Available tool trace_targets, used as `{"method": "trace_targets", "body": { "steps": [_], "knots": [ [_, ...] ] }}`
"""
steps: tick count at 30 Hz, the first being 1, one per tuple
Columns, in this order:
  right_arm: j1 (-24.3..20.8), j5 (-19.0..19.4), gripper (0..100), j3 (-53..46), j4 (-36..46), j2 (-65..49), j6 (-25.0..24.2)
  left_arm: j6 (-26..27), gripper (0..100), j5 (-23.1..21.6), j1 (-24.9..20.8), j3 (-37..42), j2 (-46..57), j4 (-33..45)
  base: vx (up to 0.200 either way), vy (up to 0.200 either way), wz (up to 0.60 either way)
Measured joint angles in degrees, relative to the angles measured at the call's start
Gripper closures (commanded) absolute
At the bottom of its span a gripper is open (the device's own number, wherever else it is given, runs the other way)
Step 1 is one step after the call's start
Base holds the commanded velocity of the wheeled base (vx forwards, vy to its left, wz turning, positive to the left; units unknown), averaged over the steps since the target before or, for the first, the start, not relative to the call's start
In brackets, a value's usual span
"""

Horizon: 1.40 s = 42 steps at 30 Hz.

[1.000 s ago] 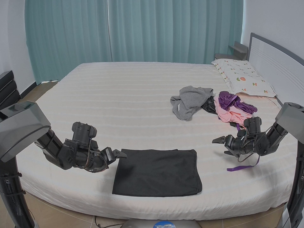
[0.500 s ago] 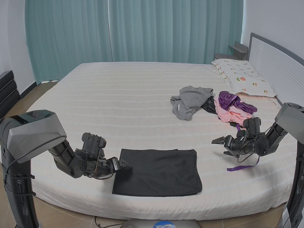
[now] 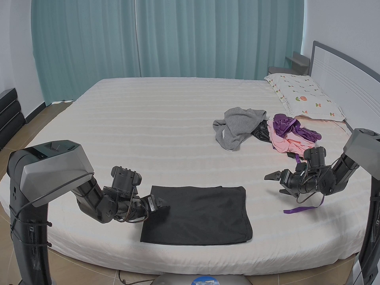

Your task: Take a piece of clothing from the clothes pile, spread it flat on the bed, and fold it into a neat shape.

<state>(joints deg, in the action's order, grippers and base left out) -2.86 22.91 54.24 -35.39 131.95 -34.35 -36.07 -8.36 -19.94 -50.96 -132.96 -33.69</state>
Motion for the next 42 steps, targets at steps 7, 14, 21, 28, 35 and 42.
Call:
{"method": "trace_targets", "body": {
  "steps": [7, 14, 21, 28, 35, 42],
  "knots": [
    [0.0, 0.0, 0, 0.1, -0.1, 0.0, 0.0, -1.6, 100, -0.1, 0.0, 0.6, -0.3, -1.7, 0.000, 0.000, 0.00],
    [0.2, 0.0, 0, -0.1, -0.8, -0.1, -0.2, -2.2, 100, 0.0, 0.0, 0.7, -0.2, -2.1, 0.000, 0.000, 0.00],
    [0.2, 0.0, 0, -0.2, -0.8, -0.1, -0.2, -3.3, 100, 0.0, 0.0, 1.1, -0.2, -2.2, 0.000, 0.000, 0.00],
    [0.2, 0.0, 0, -0.2, -0.8, -0.1, -0.3, -3.4, 100, 0.0, 0.0, 1.7, 0.0, -2.1, 0.000, 0.000, 0.00],
    [0.2, 0.0, 0, -0.3, -0.8, -0.1, -0.3, -3.4, 100, 0.0, 0.0, 1.9, 0.4, -1.6, 0.000, 0.057, 0.00],
    [0.3, 0.0, 0, -0.3, -0.8, -0.1, -0.4, -3.4, 100, 0.0, 0.0, 1.9, 0.7, -1.5, 0.000, 0.200, 0.00]
  ]
}}
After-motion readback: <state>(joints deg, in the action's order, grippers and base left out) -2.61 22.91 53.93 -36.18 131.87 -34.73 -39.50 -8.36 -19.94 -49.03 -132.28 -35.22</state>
